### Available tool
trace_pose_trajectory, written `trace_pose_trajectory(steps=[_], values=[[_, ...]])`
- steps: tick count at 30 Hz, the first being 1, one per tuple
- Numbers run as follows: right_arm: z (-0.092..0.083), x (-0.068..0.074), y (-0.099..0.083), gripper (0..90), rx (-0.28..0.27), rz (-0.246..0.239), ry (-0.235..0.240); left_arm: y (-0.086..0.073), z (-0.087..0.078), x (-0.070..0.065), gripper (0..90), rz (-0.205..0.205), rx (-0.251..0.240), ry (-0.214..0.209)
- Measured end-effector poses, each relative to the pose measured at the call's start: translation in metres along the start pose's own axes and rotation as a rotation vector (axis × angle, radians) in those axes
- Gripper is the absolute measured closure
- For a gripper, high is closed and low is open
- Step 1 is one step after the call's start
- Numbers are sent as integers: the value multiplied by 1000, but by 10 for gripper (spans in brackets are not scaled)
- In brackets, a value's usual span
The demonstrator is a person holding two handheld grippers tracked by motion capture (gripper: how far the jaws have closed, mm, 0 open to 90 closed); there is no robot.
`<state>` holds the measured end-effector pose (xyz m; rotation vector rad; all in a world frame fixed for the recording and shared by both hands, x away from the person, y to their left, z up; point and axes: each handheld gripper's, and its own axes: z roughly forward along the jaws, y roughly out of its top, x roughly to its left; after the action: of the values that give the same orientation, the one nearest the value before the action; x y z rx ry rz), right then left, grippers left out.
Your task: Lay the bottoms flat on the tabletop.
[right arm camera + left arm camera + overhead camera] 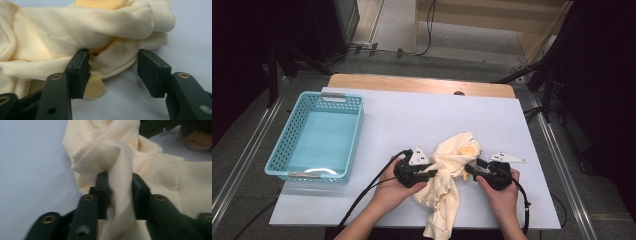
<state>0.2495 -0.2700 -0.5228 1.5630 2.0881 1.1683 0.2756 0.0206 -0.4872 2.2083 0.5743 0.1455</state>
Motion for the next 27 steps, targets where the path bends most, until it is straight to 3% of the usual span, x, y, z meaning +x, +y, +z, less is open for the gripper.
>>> trace_pose_trajectory(steps=[5,8,19,23,27], values=[[1,4,2,722,-5,-9,31,-8,-9,-3,814,-3,-19,-16],[-1,6,3,836,-20,-34,11,-13,-16,-3,817,-13,-35,-15],[-12,-7,15,862,-79,-60,-34,-33,-36,-2,820,-41,-43,-8],[-16,-12,18,865,-112,-77,-91,-36,-39,-3,822,-44,-49,-16],[-17,-20,20,867,-115,-79,-117,-39,-42,-6,823,-35,-52,-12]])
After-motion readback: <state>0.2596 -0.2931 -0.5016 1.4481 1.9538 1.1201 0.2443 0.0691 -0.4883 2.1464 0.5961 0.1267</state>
